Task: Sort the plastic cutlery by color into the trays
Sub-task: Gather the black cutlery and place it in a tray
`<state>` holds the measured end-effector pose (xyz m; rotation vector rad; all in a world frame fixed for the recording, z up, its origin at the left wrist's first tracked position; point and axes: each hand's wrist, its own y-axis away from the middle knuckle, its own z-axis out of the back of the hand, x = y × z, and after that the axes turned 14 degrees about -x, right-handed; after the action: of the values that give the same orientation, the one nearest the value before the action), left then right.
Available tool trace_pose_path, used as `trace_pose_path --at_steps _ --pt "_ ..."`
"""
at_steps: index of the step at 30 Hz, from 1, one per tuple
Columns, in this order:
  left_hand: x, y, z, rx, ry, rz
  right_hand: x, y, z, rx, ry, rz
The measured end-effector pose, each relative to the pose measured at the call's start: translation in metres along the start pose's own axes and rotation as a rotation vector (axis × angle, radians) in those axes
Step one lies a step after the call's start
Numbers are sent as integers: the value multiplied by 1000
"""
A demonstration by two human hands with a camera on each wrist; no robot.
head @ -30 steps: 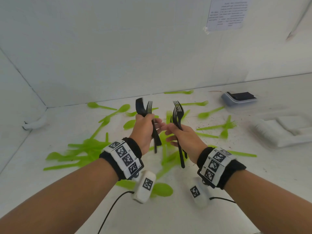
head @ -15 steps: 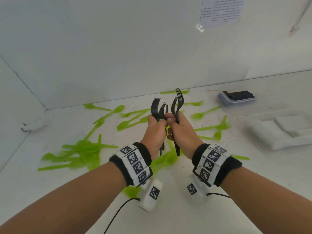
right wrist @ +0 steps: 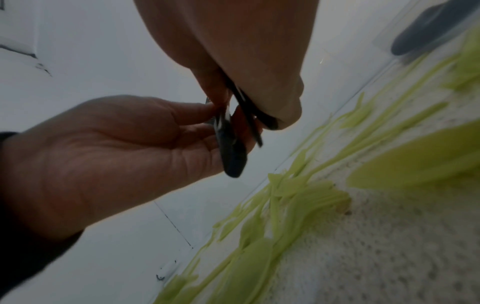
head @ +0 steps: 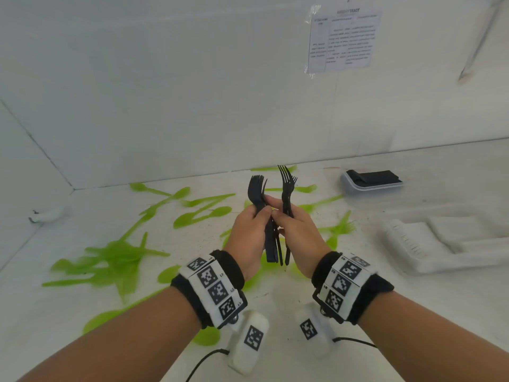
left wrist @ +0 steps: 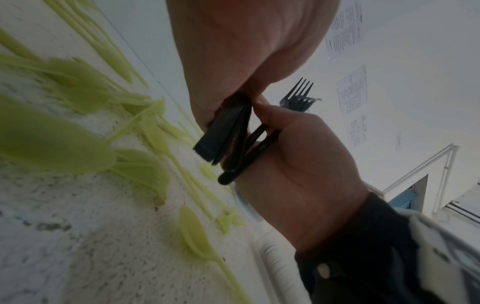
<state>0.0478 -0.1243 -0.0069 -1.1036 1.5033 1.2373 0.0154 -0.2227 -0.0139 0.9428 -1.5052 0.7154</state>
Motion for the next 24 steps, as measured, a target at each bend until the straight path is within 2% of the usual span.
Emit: trace_pose_path --at_steps 4,7,9,13,20,24 --pt "0 6 0 11 -28 1 9 -1 14 96 -63 -88" --pt "-2 11 -2 28 -69 -3 12 -1 22 149 -41 -99" --pt "-2 12 -3 20 -76 -7 12 -1 24 149 -13 -79" --pt "-4 18 -8 -6 -25 24 15 -2 35 43 45 -43" --pt "-1 26 -13 -86 96 64 17 -2 57 113 56 1" --pt "-1 33 -17 -47 130 60 12 5 61 203 151 118"
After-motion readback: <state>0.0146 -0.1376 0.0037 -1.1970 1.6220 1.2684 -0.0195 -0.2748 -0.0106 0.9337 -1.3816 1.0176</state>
